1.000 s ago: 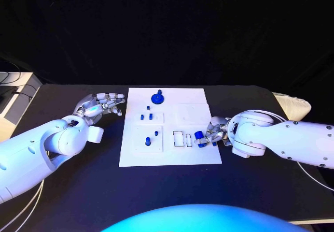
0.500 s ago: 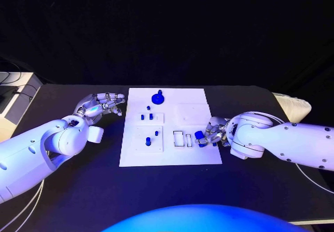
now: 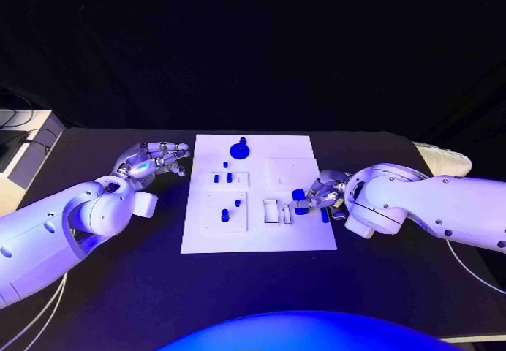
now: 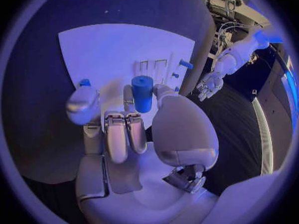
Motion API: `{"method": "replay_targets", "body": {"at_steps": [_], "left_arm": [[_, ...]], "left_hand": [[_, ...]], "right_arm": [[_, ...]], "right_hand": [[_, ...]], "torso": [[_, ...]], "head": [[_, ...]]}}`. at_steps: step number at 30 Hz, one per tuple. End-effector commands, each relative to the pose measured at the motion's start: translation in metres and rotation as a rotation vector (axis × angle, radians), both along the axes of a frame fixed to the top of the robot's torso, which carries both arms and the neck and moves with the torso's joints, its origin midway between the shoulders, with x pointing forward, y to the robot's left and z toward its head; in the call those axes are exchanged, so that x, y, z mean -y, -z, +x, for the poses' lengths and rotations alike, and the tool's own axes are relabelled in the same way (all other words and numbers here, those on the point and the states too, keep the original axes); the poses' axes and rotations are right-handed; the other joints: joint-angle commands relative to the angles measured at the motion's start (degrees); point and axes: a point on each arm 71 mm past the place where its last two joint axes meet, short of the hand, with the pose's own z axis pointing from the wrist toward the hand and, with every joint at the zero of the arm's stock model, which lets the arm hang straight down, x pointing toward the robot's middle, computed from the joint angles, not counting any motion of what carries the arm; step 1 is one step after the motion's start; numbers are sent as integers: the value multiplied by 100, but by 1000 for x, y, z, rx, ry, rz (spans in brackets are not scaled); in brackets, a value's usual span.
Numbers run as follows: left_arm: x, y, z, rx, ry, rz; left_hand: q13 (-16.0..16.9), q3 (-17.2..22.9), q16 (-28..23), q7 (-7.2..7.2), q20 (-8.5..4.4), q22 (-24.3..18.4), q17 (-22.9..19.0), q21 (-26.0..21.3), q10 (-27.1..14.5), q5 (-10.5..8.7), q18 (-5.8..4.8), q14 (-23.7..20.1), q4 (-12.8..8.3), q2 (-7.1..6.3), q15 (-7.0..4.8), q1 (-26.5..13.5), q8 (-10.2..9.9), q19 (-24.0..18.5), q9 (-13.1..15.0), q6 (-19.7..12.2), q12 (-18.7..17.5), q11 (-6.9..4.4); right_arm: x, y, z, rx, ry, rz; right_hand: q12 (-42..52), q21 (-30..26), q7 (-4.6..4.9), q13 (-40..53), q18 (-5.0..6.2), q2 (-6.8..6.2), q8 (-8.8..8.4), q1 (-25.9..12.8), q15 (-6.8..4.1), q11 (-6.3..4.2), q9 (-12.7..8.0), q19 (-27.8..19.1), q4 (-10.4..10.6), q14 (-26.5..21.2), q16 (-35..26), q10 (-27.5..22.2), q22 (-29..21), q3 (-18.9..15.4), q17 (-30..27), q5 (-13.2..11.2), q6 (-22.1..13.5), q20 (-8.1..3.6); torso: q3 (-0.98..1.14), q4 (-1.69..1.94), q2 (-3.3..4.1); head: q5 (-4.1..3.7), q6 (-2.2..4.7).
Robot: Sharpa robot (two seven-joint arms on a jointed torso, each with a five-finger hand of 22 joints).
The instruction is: Assemble the parts on the task board
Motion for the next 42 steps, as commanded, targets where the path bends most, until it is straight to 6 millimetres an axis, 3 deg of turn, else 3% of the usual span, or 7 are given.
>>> {"method": "replay_targets", "body": {"at_steps": [1, 12, 27, 36, 42], "left_arm": [[2, -1, 0, 1, 13, -14], [4, -1, -1, 0, 17, -16], [3, -1, -1, -1, 18, -15], [3, -1, -1, -1, 17, -15], [2, -1, -1, -3, 18, -14]], "left_hand": [[-1, -27, -18, -13, 21, -9, 8, -39, -43, 3, 78, -10, 14, 29, 1, 8, 5, -15, -6, -40, 34, -3], [0, -26, -17, -13, 22, -9, 9, -40, -48, 4, 79, -10, 13, 29, 1, 11, 9, -13, -6, -38, 40, -3], [0, -28, -16, -12, 22, -10, 10, -42, -54, 4, 79, -11, 14, 28, 1, 10, 12, -12, -6, -36, 46, -2], [0, -28, -16, -12, 22, -10, 10, -42, -54, 4, 79, -11, 14, 28, 1, 10, 12, -12, -6, -36, 46, -2], [0, -28, -16, -12, 22, -10, 10, -42, -54, 4, 79, -11, 14, 28, 1, 10, 12, -12, -6, -36, 46, -2]], "right_arm": [[-10, -2, -2, -27, 15, 80], [-40, 6, 0, -75, -48, 98], [-56, 15, 5, -51, -90, 58], [-58, 16, 9, -25, -102, 30], [-60, 18, 8, -49, -128, 14]], "right_hand": [[26, -21, -37, 1484, -29, 174, 20, 231, -40, -34, 8, -1, -94, 566, 31, 595, -5, 136, 1261, 26, 12, -19], [10, -67, -34, 1471, -23, 153, 14, 180, -37, -29, 12, -12, -85, 561, 26, 586, -28, 153, 1239, -7, 28, -18], [-17, -114, -22, 1450, -18, 88, -11, 81, -29, -19, 18, -28, -84, 554, 17, 570, -45, 171, 1207, -77, 29, -12], [-35, -135, -13, 1436, -16, 5, -45, -81, -20, -10, 38, -33, -86, 557, 19, 559, -35, 194, 1220, -301, 40, -3], [-65, -174, -3, 1414, -12, -74, -74, -220, -11, 0, 65, -39, -87, 554, 15, 542, -35, 177, 1206, -635, 46, 6]], "torso": [[-1, 3, 1], [-4, 8, 3], [7, 1, 12], [8, 0, 16], [6, -2, 14]], "head": [[3, 3], [24, -10], [66, -22], [86, -29], [94, -45]]}}
